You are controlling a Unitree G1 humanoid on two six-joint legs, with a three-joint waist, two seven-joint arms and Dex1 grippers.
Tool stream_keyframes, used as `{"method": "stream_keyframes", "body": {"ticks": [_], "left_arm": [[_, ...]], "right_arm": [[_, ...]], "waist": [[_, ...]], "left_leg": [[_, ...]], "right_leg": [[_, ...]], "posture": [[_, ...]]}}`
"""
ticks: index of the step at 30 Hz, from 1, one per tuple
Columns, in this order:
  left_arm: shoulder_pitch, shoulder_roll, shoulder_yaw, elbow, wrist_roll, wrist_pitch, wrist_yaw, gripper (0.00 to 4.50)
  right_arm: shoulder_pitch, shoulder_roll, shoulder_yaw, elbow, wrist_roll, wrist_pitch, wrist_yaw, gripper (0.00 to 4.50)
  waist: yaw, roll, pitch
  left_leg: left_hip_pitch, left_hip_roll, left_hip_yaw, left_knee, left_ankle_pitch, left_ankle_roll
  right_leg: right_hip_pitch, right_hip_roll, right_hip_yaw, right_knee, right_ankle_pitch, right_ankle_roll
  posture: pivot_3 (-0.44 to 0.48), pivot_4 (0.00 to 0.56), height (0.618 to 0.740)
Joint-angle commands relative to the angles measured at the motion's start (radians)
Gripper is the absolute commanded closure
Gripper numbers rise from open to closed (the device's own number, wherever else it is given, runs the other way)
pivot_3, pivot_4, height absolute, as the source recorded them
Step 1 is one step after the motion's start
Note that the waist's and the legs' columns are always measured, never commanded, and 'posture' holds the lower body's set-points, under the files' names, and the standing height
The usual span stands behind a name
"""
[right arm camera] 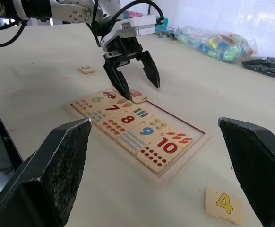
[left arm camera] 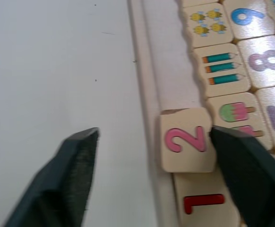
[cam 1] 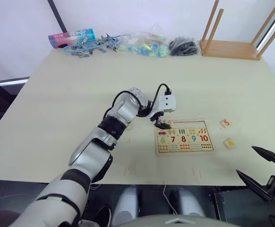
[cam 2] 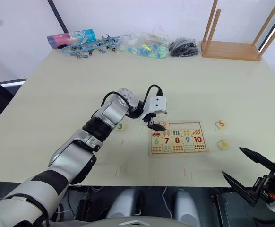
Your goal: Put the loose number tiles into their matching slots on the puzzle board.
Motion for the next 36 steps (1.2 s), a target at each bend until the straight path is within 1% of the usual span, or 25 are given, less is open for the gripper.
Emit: {"method": "stream_keyframes", "body": {"ticks": [1, 12, 18, 22, 25, 32, 35, 36], "left_arm": [[-0.001, -0.012, 0.001, -0.023, -0.003, -0.014, -0.005, 0.01], [-0.009, 0.008, 0.017, -0.059, -0.016, -0.003, -0.030, 0.01], [-0.014, 0.030, 0.032, -0.113, -0.041, 0.037, -0.067, 0.01], [-0.028, 0.043, 0.063, -0.146, -0.083, 0.113, -0.101, 0.01], [-0.046, 0.041, 0.083, -0.108, -0.097, 0.125, -0.088, 0.01], [-0.065, 0.010, 0.113, 0.060, -0.118, -0.023, -0.068, 0.01], [-0.076, -0.007, 0.129, 0.137, -0.112, -0.079, -0.043, 0.82], [-0.079, -0.011, 0.131, 0.158, -0.111, -0.100, -0.041, 1.30]], "right_arm": [[-0.003, -0.008, -0.028, -0.011, 0.007, -0.020, -0.004, 0.00], [-0.009, -0.012, -0.028, -0.006, 0.002, -0.021, -0.008, 0.00], [-0.016, -0.012, -0.026, -0.001, -0.001, -0.023, -0.009, 0.00], [-0.019, -0.011, -0.026, 0.002, -0.004, -0.024, -0.008, 0.00], [-0.020, -0.010, -0.026, 0.002, -0.004, -0.023, -0.009, 0.00], [-0.024, -0.010, -0.021, 0.002, -0.003, -0.020, -0.009, 0.00], [-0.025, -0.009, -0.020, 0.002, -0.004, -0.019, -0.009, 0.00], [-0.025, -0.009, -0.019, 0.002, -0.005, -0.019, -0.009, 0.00]], "waist": [[0.000, 0.000, 0.000], [0.000, 0.000, 0.000], [0.000, 0.000, 0.000], [0.000, 0.000, 0.000], [0.000, 0.000, 0.000], [0.000, 0.000, 0.000], [0.000, 0.000, 0.000], [0.000, 0.000, 0.000]], "left_leg": [[0.000, 0.000, 0.000, 0.000, 0.000, 0.000], [0.000, 0.000, 0.000, 0.000, 0.000, 0.000], [0.000, 0.000, 0.000, 0.000, 0.000, 0.000], [0.000, 0.000, 0.000, 0.000, 0.000, 0.000], [0.000, 0.000, 0.000, 0.000, 0.000, 0.000], [0.000, 0.000, 0.000, 0.000, 0.000, 0.000], [0.000, 0.000, 0.000, 0.000, 0.000, 0.000], [0.000, 0.000, 0.000, 0.000, 0.000, 0.000]], "right_leg": [[0.000, 0.000, 0.000, 0.000, 0.000, 0.000], [0.000, 0.000, 0.000, 0.000, 0.000, 0.000], [0.000, 0.000, 0.000, 0.000, 0.000, 0.000], [0.000, 0.000, 0.000, 0.000, 0.000, 0.000], [0.000, 0.000, 0.000, 0.000, 0.000, 0.000], [0.000, 0.000, 0.000, 0.000, 0.000, 0.000], [0.000, 0.000, 0.000, 0.000, 0.000, 0.000], [0.000, 0.000, 0.000, 0.000, 0.000, 0.000]], "posture": [[0.000, 0.150, 0.737], [0.000, 0.150, 0.737], [0.000, 0.150, 0.737], [0.000, 0.150, 0.737], [0.000, 0.150, 0.737], [0.000, 0.150, 0.737], [0.000, 0.150, 0.737], [0.000, 0.150, 0.737]]}}
